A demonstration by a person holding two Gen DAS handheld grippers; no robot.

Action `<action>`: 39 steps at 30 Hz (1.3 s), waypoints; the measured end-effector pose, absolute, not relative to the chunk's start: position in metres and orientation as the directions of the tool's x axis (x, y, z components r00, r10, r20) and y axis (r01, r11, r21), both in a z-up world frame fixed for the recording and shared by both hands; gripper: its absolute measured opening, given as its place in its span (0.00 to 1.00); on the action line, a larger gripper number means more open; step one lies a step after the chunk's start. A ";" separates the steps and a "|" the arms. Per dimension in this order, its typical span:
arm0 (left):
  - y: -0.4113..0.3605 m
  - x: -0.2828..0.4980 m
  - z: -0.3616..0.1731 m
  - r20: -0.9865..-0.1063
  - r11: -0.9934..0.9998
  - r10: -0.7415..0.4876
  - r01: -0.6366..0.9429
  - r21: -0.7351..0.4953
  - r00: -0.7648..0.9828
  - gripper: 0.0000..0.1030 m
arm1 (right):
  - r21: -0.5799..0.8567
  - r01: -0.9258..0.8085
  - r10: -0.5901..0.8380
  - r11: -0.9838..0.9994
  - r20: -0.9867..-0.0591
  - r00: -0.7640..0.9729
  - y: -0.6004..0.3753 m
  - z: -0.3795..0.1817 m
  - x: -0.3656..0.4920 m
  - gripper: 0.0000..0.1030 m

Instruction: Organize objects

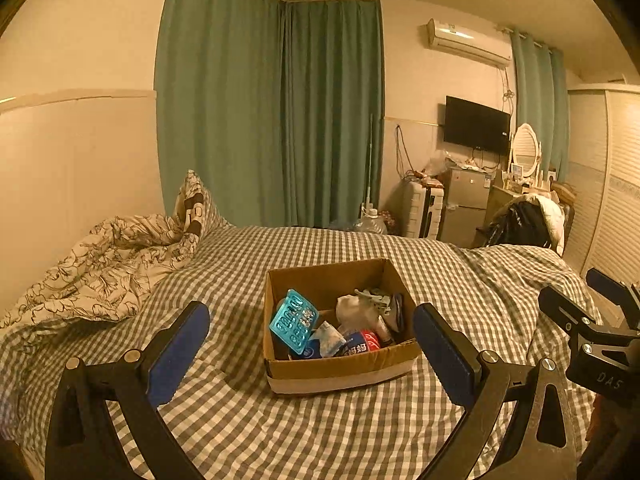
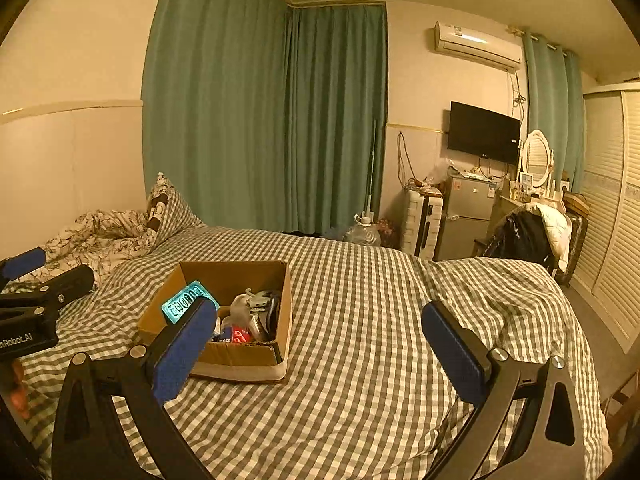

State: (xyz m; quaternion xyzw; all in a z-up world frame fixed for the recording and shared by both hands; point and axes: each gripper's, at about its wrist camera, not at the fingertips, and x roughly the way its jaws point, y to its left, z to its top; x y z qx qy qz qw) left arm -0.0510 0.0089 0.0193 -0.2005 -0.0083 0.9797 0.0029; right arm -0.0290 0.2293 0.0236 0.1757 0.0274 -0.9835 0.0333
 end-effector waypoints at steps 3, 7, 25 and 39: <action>0.009 -0.052 0.020 -0.399 -1.000 0.013 -0.005 -0.021 -0.917 1.00 | -0.040 0.073 -0.055 -0.996 -0.348 -0.936 0.230 0.024 -0.029 1.00; 0.009 -0.052 0.022 -0.396 -1.000 0.013 -0.006 -0.020 -0.918 1.00 | -0.025 0.083 -0.069 -0.996 -0.346 -0.936 0.230 0.024 -0.028 1.00; 0.015 -0.051 0.021 -0.412 -1.000 0.012 -0.012 -0.003 -0.911 1.00 | -0.007 0.098 -0.090 -0.995 -0.356 -0.930 0.229 0.024 -0.026 1.00; 0.014 -0.049 0.022 -0.411 -1.000 0.001 -0.002 0.002 -0.912 1.00 | -0.007 0.093 -0.084 -0.996 -0.363 -0.928 0.227 0.022 -0.027 1.00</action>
